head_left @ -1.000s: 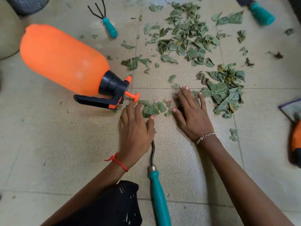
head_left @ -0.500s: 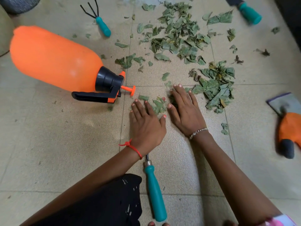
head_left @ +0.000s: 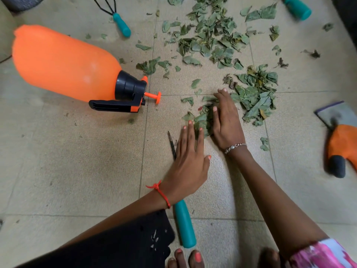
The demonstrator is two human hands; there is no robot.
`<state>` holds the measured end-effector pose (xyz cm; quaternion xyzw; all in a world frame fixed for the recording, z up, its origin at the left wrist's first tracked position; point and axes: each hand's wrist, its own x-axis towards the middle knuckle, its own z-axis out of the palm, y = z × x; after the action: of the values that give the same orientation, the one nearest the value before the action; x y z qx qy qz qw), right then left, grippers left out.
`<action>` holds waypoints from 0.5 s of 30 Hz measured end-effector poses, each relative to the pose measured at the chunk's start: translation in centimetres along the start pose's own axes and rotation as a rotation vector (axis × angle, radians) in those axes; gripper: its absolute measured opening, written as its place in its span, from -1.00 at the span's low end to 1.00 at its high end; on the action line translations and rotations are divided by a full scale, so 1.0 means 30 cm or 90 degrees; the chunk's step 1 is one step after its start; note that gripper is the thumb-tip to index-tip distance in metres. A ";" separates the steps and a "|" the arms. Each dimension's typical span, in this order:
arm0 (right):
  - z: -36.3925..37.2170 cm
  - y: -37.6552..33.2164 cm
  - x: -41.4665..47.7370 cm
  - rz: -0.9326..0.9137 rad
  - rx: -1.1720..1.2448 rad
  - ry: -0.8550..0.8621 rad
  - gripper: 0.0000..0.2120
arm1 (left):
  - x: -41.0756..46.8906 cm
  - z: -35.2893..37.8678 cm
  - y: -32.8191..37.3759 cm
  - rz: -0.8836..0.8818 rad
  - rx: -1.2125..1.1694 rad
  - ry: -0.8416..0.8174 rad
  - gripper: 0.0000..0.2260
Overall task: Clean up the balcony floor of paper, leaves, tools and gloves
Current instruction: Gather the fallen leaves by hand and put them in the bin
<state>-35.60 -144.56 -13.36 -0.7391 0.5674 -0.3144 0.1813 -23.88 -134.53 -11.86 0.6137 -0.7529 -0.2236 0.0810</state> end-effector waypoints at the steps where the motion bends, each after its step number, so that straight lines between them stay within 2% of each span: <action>1: 0.000 0.000 0.000 -0.002 -0.003 -0.003 -0.63 | -0.016 0.010 0.000 -0.006 0.011 0.002 -0.33; 8: 0.001 0.002 -0.001 -0.004 -0.003 -0.018 -0.62 | -0.040 0.029 -0.015 -0.146 0.097 0.051 -0.23; 12: 0.002 0.001 -0.003 -0.003 -0.004 -0.021 -0.61 | -0.039 -0.002 -0.023 -0.205 0.059 0.027 -0.15; 15: -0.002 0.002 -0.001 -0.001 -0.005 -0.026 -0.60 | -0.020 -0.057 -0.073 -0.276 0.031 0.051 -0.20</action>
<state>-35.69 -144.56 -13.37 -0.7467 0.5641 -0.2970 0.1898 -21.12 -134.68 -11.20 0.7715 -0.6046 -0.1928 0.0462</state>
